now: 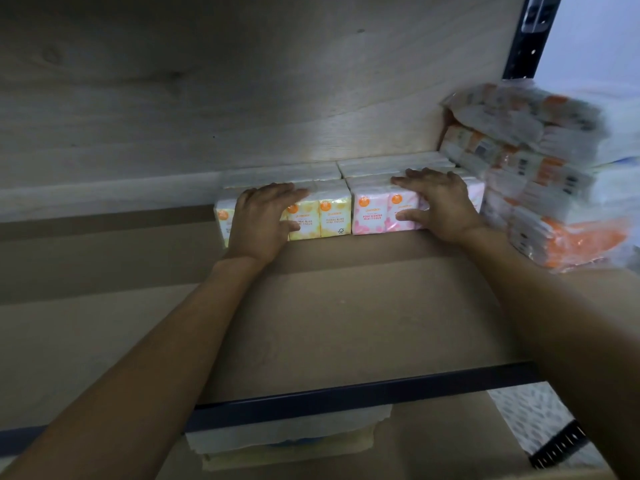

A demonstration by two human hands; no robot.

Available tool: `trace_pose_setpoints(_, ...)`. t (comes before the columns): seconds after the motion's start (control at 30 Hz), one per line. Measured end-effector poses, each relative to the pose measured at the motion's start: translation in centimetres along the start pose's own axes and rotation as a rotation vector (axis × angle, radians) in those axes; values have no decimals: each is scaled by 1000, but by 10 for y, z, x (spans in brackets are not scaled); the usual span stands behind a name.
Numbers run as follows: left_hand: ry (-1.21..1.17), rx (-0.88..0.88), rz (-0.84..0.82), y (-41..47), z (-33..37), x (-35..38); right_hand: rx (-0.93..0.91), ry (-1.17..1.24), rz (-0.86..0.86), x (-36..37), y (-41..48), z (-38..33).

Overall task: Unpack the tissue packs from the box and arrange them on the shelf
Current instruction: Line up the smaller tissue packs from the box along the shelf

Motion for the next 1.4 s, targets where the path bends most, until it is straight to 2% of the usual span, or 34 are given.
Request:
trace_pose_setpoints(0.3,-23,41,11,0,-5,2,-1,9,30,3,-1,2)
trace_pose_setpoints(0.53,-31,34,-7,-2,-4,-1,31,-25,-18,-2,-3,-4)
trace_pose_setpoints(0.73,-39,-14,-124,1,0,-8,86,-85,-97,-11,-6,-15)
trace_pose_setpoints(0.87,-25,-20,-192,0,5,-13,92,-100,-78,-16,-14,-24)
trace_pose_setpoints(1.1,-76,-52,-210,-25,35,-32,138,81,-74,-27,-51,-51)
trace_pose_setpoints(1.4,-261,-150,-299,-106,96,-54,218,225,-82,-34,-138,-115)
Point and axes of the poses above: each hand's wrist, its own y-axis towards the middle knuckle, its own x-axis out of the palm, z = x × y, the point moved 2 cm from there along y, towards the middle knuckle, and after that the axes turned 13 degrees about -z, right-handed, at the moved point
